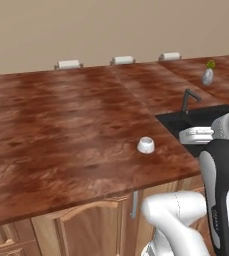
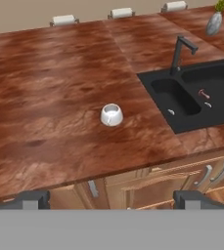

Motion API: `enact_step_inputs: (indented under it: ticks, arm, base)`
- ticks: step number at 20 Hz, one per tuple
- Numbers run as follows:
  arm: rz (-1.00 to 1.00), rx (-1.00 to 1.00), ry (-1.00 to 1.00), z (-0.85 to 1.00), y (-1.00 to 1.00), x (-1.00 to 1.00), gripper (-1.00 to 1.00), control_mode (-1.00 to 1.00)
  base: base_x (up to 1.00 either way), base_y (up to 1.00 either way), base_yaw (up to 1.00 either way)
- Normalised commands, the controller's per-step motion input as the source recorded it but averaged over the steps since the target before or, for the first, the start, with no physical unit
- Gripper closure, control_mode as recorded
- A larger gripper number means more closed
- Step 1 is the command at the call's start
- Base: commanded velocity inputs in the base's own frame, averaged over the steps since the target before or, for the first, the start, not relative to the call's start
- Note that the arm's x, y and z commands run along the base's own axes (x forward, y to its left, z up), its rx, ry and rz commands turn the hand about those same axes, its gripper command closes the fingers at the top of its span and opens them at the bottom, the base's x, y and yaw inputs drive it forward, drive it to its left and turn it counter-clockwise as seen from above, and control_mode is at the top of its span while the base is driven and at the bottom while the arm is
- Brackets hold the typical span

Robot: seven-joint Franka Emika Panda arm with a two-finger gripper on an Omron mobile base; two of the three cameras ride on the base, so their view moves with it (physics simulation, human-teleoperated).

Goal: Clear the mugs and bowl far away from the sink.

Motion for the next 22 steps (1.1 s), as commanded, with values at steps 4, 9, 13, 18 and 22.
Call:
enact_step_inputs:
  ticks: [4,9,13,18,22]
  arm:
    - [0.0,0.0,0.0,0.0,0.0,0.0,-1.0,1.0]
    - [0.0,0.0,0.0,0.0,0.0,0.0,-1.0,1.0]
    - [0.0,0.0,0.0,0.0,0.0,0.0,-1.0,1.0]
    - [0.0,0.0,0.0,0.0,0.0,0.0,-1.0,1.0]
    - [0.0,0.0,0.0,0.0,0.0,0.0,-1.0,1.0]
  base:
    - [0.09,0.34,-0.04]
    - [0.08,0.24,-0.06]
    - [0.2,0.0,-0.05]
    - [0.3,0.01,-0.07]
    - [0.28,0.0,-0.05]
